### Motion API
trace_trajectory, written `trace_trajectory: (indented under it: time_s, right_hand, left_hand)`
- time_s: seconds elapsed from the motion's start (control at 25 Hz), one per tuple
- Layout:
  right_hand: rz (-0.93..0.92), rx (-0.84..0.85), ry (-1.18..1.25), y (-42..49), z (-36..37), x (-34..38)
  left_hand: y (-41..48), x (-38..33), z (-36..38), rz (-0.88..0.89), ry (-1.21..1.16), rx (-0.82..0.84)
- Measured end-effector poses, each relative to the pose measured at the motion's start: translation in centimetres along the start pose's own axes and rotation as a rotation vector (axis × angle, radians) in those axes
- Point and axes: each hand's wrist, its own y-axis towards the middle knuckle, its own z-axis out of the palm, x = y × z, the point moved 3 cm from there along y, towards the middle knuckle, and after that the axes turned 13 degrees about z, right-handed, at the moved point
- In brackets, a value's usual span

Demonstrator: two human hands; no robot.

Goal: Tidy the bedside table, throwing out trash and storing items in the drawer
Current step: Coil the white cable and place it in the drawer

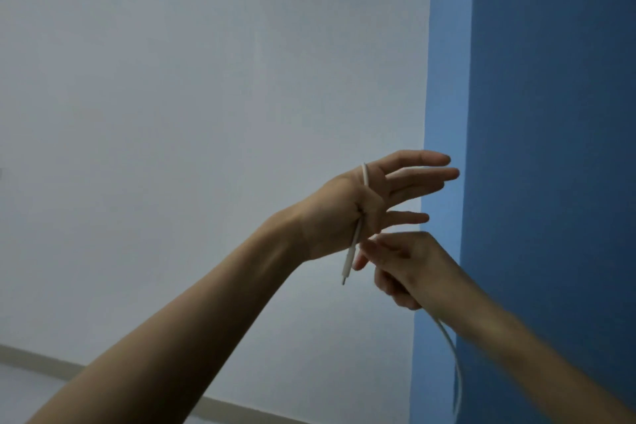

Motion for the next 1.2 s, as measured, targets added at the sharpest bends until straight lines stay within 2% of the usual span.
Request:
trace_trajectory:
  time_s: [0.08, 0.32, 0.44, 0.56, 0.72, 0.84, 0.92, 1.04, 1.2]
  right_hand:
    - [-0.041, -0.026, -0.086, -2.8, 0.5, 0.5]
    - [0.02, -0.074, -0.329, -6.0, 0.5, 1.5]
    - [-0.039, -0.074, -0.447, -7.5, -0.1, 2.2]
    - [-0.245, -0.139, -0.599, -8.8, -1.2, 4.0]
    - [-0.566, -0.345, -0.754, -8.4, -4.3, 6.2]
    - [-0.66, -0.434, -0.7, -8.0, -5.9, 7.5]
    - [-0.657, -0.416, -0.581, -7.5, -6.6, 7.9]
    - [-0.617, -0.358, -0.414, -5.6, -7.5, 7.4]
    - [-0.541, -0.319, -0.148, -3.4, -8.3, 6.0]
  left_hand:
    - [-0.1, 0.3, -0.5, -0.024, -0.027, -0.031]
    - [0.2, 0.7, -0.3, -0.04, -0.038, -0.002]
    - [0.0, 1.1, -0.6, -0.08, 0.001, -0.008]
    - [-0.5, 1.7, -0.2, -0.151, 0.053, 0.059]
    - [-1.2, 1.9, 1.7, -0.2, 0.033, 0.179]
    - [-1.2, 1.9, 3.0, -0.196, -0.097, 0.246]
    - [-1.1, 1.9, 3.5, -0.151, -0.195, 0.275]
    - [-1.5, 1.5, 4.5, -0.083, -0.215, 0.341]
    - [-1.1, 0.9, 5.2, -0.204, -0.3, 0.273]
